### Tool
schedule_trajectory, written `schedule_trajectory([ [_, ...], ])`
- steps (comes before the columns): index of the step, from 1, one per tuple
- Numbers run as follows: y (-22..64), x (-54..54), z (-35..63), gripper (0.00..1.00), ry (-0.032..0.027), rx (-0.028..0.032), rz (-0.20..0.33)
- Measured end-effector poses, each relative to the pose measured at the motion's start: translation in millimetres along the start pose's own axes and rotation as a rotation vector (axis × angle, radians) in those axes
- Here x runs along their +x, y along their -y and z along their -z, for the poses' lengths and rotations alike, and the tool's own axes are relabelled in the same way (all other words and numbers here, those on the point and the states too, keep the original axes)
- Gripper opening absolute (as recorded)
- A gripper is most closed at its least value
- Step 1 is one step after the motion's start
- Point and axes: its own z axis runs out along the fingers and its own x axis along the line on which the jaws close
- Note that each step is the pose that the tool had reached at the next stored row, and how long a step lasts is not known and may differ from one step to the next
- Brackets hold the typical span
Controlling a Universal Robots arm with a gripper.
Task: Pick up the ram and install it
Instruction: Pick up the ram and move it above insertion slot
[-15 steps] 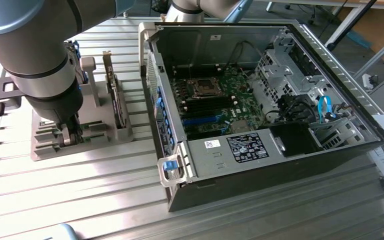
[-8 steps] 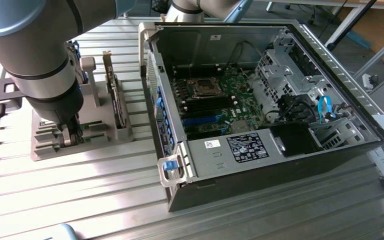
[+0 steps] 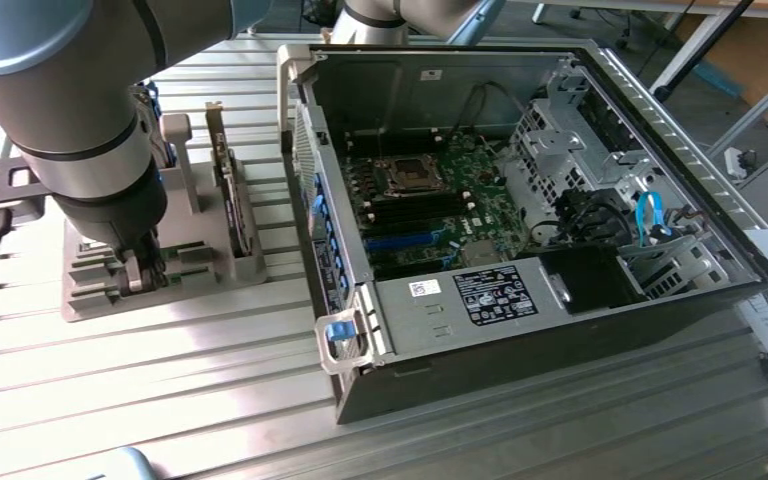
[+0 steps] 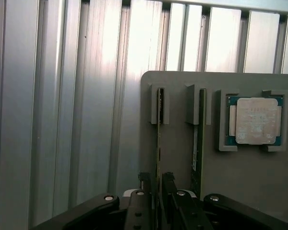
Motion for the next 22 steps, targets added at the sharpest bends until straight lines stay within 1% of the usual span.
schedule_trajectory([
  [5,0.2,-2.4,-0.1,0.24,0.0001,0.0001,0.000],
  [10,0.2,-2.5,-0.1,0.24,-0.0002,-0.0002,0.000],
  [22,0.2,-2.4,-3.5,0.24,0.0000,0.0000,0.000],
])
